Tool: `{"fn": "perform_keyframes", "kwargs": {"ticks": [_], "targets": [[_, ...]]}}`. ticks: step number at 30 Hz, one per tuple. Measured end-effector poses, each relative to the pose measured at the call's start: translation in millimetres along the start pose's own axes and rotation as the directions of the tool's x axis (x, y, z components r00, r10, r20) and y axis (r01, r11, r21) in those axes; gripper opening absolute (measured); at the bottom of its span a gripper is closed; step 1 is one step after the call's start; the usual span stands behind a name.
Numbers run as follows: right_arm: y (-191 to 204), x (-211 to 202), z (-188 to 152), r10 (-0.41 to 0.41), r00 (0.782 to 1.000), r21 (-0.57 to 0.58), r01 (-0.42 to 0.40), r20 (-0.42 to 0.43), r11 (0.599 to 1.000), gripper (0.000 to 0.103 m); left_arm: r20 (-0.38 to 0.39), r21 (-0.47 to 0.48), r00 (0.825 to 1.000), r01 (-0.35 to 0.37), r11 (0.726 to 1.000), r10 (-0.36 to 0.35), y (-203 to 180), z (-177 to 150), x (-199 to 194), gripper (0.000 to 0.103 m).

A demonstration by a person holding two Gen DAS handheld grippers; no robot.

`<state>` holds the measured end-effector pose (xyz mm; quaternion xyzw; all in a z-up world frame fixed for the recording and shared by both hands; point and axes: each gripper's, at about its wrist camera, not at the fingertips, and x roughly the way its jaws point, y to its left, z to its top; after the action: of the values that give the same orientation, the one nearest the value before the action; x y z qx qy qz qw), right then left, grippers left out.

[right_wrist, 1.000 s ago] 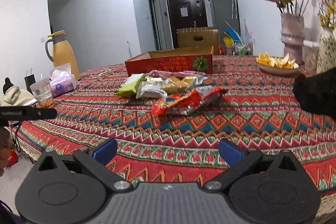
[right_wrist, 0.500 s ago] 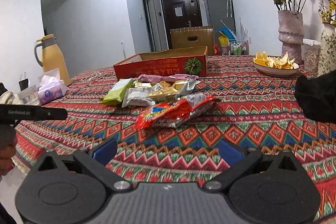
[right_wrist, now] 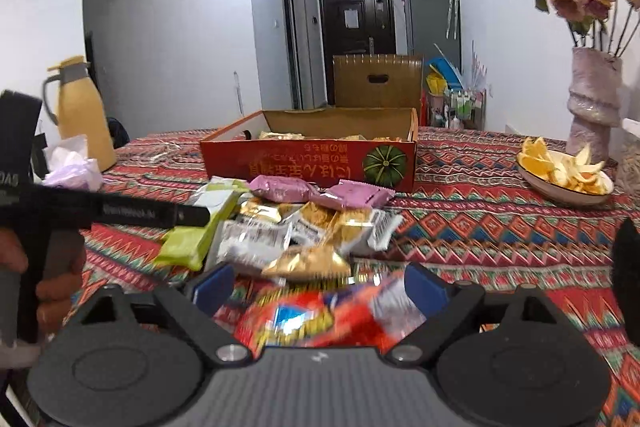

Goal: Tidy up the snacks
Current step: 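Grasp a pale green packet with the left tool while the right tool grasps a biscuit packet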

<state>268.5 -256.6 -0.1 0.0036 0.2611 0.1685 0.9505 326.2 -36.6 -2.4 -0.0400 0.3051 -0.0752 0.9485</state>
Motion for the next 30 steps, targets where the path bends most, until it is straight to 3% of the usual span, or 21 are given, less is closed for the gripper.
{"fn": "perform_keyframes", "kwargs": {"ticks": [4, 7, 9, 10, 18, 30], "targets": [[3, 44, 11, 0.002, 0.999, 0.013, -0.001, -0.052, 1.000, 0.088, -0.032, -0.035, 0.999, 0.006, 0.999, -0.007, 8, 2, 21, 0.068], [10, 74, 12, -0.008, 0.995, -0.014, 0.007, -0.104, 1.000, 0.076, -0.027, -0.031, 1.000, 0.012, 0.999, -0.013, 9, 2, 28, 0.065], [11, 85, 9, -0.029, 0.991, -0.031, 0.025, -0.128, 0.999, 0.058, -0.019, -0.016, 1.000, 0.017, 1.000, -0.017, 9, 2, 29, 0.046], [9, 87, 8, -0.030, 0.991, -0.026, 0.027, -0.132, 0.999, 0.057, -0.018, -0.012, 1.000, 0.025, 1.000, -0.025, 10, 3, 28, 0.043], [3, 52, 4, -0.035, 0.996, -0.005, 0.035, -0.088, 0.999, 0.047, -0.015, -0.034, 0.999, 0.042, 0.999, -0.043, 16, -2, -1, 0.037], [24, -45, -4, -0.008, 0.999, -0.019, 0.009, 0.033, 1.000, 0.046, 0.086, -0.003, 0.996, 0.029, 1.000, -0.029, 4, -33, -124, 0.038]]}}
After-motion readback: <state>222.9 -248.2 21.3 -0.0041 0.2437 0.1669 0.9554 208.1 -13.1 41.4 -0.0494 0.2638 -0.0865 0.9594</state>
